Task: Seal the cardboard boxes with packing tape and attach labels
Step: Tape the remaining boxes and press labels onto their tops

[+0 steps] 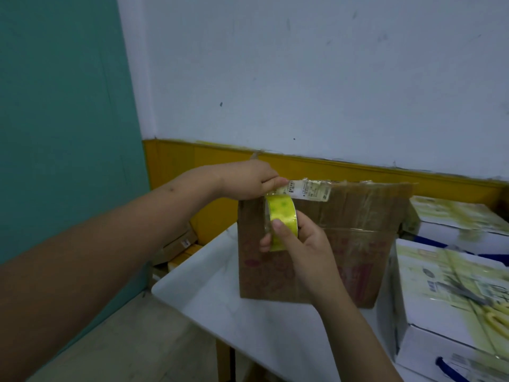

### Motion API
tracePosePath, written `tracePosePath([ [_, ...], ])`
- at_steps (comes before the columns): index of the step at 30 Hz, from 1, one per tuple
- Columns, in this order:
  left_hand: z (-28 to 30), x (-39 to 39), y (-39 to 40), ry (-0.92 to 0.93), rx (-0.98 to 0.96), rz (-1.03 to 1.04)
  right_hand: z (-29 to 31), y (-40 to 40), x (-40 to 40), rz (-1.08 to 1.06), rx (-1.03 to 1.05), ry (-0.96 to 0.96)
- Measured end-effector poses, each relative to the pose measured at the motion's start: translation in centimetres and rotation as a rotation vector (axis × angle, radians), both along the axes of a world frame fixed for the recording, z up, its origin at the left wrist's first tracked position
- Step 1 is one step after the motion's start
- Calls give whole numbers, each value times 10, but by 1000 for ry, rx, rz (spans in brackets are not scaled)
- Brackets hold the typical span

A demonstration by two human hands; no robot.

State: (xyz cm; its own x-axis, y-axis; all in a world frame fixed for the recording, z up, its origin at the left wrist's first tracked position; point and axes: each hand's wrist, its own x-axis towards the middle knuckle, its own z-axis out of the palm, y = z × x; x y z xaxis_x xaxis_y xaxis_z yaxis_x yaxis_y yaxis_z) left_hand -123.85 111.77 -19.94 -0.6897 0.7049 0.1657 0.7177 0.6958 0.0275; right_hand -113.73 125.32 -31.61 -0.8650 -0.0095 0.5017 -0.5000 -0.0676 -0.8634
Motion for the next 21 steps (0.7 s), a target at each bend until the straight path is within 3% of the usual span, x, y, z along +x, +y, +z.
tracePosePath([
  [7,-5,-25,3,113,34,16,-14,5,5,-194,64,-299],
  [12,-16,-21,7,313,-28,116,-15,3,2,-502,424,-199],
  [16,-24,-27,12,562,-147,230,-23,-5,-5,-538,445,-195],
  [21,-55,-50,9,799,-89,25,-29,-1,1,-429,344,-180],
])
